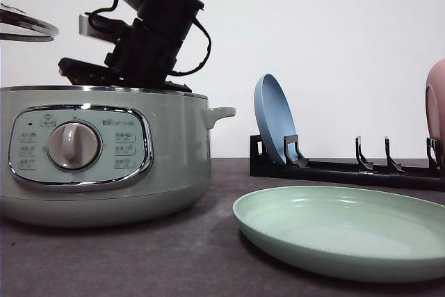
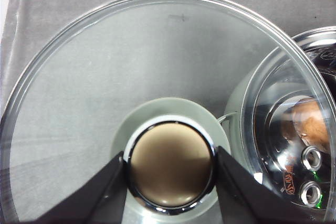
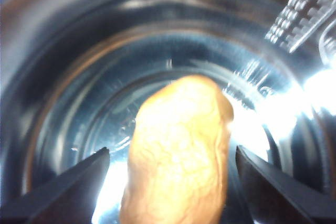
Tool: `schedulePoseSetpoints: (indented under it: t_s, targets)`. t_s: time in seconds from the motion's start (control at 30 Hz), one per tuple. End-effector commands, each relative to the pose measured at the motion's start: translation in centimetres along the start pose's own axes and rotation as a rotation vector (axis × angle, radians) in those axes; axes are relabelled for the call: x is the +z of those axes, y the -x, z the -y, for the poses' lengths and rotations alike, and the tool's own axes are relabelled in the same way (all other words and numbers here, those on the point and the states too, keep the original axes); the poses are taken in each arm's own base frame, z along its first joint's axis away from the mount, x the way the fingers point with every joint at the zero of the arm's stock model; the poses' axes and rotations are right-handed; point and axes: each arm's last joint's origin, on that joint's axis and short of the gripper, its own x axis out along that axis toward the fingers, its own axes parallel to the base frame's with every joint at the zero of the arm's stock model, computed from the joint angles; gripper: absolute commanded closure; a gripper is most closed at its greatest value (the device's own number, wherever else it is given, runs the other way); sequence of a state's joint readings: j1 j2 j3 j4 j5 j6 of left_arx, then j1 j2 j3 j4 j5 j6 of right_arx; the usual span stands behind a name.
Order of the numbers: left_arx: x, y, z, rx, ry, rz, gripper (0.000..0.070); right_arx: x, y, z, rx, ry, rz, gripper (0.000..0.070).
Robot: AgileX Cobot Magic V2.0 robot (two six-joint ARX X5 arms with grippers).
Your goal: Transfer potato from steamer to green plate
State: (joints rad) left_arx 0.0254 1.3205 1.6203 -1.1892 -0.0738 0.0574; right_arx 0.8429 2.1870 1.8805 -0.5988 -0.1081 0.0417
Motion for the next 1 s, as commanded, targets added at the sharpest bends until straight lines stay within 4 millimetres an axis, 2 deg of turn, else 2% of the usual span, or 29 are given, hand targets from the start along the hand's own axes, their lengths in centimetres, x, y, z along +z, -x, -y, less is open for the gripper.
schedulePoseSetpoints:
  t_s: [0.0,0.07,0.23,0.3,0.37,0.47,0.7,0.97]
  targets:
    - [0.5,1.1,-0.2,0.007,0.016,0.070,0.0697,-0.1,-1.2,-0.5,0.006,0.016,-0.012,0.0303]
    - [0.5,1.1,-0.2,0.007,0.016,0.070,0.0697,-0.1,-1.2,-0.5,0.006,0.016,-0.012,0.0345]
    - [0.5,1.1,-0.2,0.007,0.016,0.069,0.0697,0.0,-1.1,-0.5,0.006,0.013,-0.010,0.0369]
    - [0.5,1.1,-0.2,0.007,0.016,0.069,0.0697,0.1,-0.9,-0.4,0.006,0.012,-0.006,0.0428]
    - [0.5,1.1,-0.2,0.007,0.016,0.069,0.0697,0.4,-0.2,-0.5,0.005,0.013,0.006,0.0457]
    - [0.5,1.1,-0.2,0.007,0.016,0.069,0.0697,1.0,1.1,-0.6,0.006,0.019,0.041,0.0458]
    - [0.5,1.1,-0.1,0.006,0.016,0.070,0.0697,2.6,6.4,-0.4,-0.001,0.019,0.141,0.0457]
    - [0.5,1.1,-0.1,0.005,0.015,0.072,0.0697,3.3,15.6,0.0,-0.027,0.024,0.244,0.0457]
